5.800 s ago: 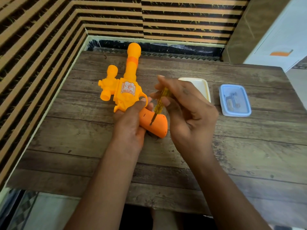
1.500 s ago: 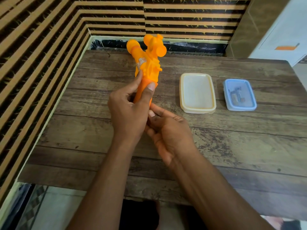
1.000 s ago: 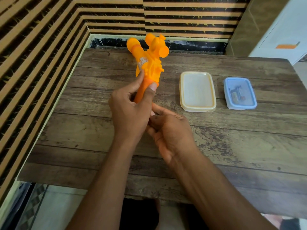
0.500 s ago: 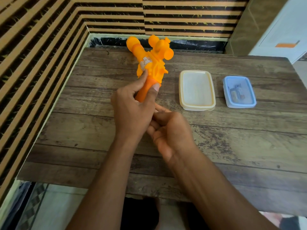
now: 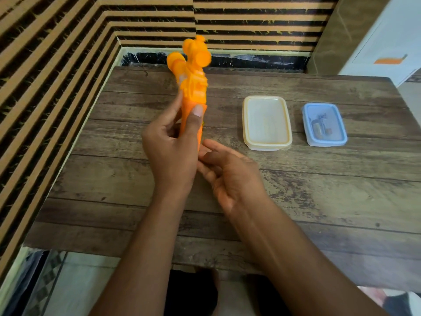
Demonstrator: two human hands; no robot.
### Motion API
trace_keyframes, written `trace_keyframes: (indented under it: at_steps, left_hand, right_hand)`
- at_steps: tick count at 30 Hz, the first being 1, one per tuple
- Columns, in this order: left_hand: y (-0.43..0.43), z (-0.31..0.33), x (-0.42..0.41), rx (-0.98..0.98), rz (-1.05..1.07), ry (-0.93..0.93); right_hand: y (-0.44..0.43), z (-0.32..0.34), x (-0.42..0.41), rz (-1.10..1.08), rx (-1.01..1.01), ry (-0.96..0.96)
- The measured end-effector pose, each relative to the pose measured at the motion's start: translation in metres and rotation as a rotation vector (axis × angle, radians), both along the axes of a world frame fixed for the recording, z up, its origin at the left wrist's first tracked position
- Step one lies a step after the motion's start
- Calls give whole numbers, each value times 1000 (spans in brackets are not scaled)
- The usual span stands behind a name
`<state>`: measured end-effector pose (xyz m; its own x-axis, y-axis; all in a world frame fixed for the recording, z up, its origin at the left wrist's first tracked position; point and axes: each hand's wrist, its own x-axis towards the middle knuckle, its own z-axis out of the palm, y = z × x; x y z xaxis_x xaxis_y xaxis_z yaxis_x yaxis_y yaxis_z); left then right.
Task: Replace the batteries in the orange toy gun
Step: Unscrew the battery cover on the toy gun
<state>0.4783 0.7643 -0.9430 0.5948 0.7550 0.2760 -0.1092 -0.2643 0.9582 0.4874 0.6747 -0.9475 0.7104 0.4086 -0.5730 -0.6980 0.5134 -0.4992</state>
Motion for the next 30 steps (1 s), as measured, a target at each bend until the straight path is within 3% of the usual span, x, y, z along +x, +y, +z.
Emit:
trace_keyframes:
  at_steps: [4,8,10,16,24,30]
  left_hand:
    - [-2,6,-6,-289,104,-152]
    - [0,6,-9,-515,168,-223]
    - [1,5,-8,-603,200,-215]
    - [5,-5,-5,-780,315,-96]
    - [14,-7,-8,-864,367,32]
    - [14,-6,-8,-853,370,61]
  right_hand:
    - [-13,4,6,61,-196,-264]
    - [-33,-5,21,234,-818,-775]
    - [-43,-6,25,386,-962,-835]
    - [-56,6,31,667,-1015,-766]
    - [-50,6,32,784,-1071,-1096]
    - [-53,4,32,778,-1025,-1123]
